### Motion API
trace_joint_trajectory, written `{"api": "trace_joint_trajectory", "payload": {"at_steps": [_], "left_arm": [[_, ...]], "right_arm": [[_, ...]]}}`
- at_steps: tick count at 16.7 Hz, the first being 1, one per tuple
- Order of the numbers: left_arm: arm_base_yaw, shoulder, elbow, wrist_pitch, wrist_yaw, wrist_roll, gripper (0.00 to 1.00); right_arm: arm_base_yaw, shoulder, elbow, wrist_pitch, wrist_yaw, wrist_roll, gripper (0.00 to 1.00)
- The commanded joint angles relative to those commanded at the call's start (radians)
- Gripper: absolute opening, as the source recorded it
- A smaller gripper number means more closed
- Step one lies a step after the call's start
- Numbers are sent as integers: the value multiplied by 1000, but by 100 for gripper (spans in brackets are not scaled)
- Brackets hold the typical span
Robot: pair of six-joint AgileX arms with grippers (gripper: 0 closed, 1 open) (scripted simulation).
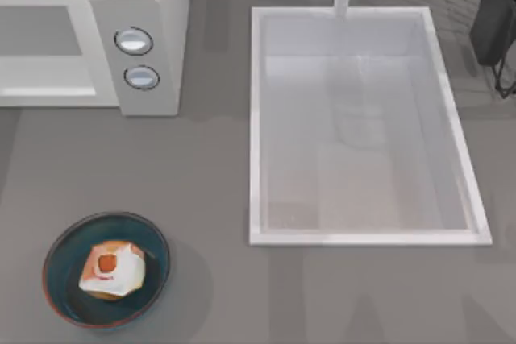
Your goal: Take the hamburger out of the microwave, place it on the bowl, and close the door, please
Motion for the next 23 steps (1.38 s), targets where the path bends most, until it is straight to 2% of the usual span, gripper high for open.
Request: {"api": "trace_joint_trajectory", "payload": {"at_steps": [4, 11, 18, 20, 23], "left_arm": [[-28, -44, -38, 20, -12, -27, 0], [-171, -293, -346, 158, -84, -183, 0], [-200, -330, -387, 177, -101, -217, 0], [-258, -388, -437, 195, -138, -274, 0], [-404, -520, -539, 231, -215, -398, 0]], "right_arm": [[0, 0, 0, 0, 0, 0, 100], [0, 0, 0, 0, 0, 0, 100], [0, 0, 0, 0, 0, 0, 100], [0, 0, 0, 0, 0, 0, 100], [0, 0, 0, 0, 0, 0, 100]]}}
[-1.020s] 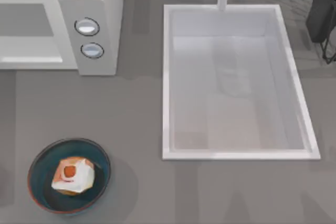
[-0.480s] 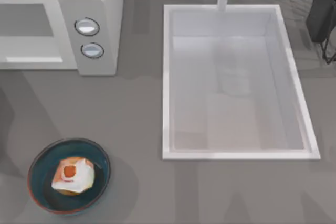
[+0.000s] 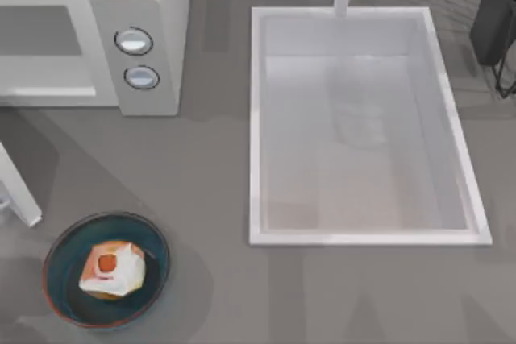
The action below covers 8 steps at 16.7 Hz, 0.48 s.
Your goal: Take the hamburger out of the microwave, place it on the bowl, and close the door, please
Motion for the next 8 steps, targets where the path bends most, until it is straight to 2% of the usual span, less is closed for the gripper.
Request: {"api": "trace_joint_trajectory", "payload": {"at_steps": [3, 8], "left_arm": [[-97, -94, -84, 29, -62, -94, 0], [-106, -102, -93, 32, -68, -106, 0]], "right_arm": [[0, 0, 0, 0, 0, 0, 100], [0, 0, 0, 0, 0, 0, 100]]}}
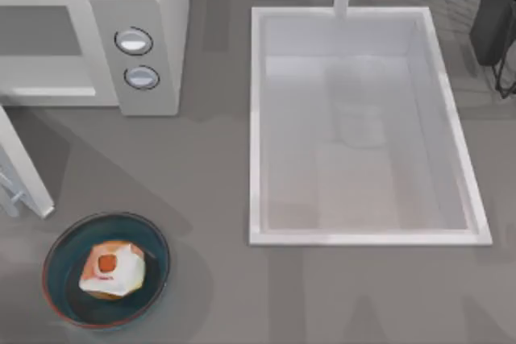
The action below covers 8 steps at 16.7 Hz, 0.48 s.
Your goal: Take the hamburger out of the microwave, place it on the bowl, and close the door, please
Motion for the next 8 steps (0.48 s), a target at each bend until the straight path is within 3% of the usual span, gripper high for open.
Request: {"api": "trace_joint_trajectory", "payload": {"at_steps": [4, 8], "left_arm": [[-70, -20, -13, 2, -54, -59, 0], [-293, -82, -51, 7, -192, -211, 0]], "right_arm": [[0, 0, 0, 0, 0, 0, 100], [0, 0, 0, 0, 0, 0, 100]]}}
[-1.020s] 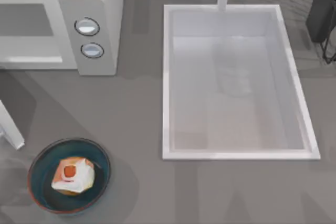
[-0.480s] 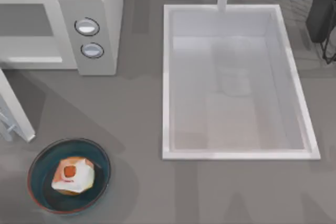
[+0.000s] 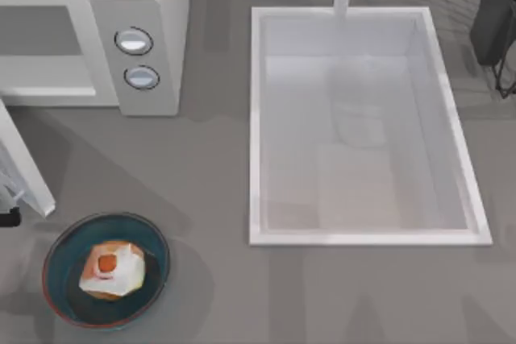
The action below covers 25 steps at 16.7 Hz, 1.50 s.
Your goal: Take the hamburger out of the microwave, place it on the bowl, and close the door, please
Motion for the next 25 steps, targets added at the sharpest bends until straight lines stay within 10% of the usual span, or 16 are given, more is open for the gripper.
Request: {"api": "trace_joint_trajectory", "payload": {"at_steps": [6, 25], "left_arm": [[-240, -91, -52, 7, -172, -189, 0], [-252, 425, 251, 221, -176, -193, 0]], "right_arm": [[0, 0, 0, 0, 0, 0, 100], [0, 0, 0, 0, 0, 0, 100]]}}
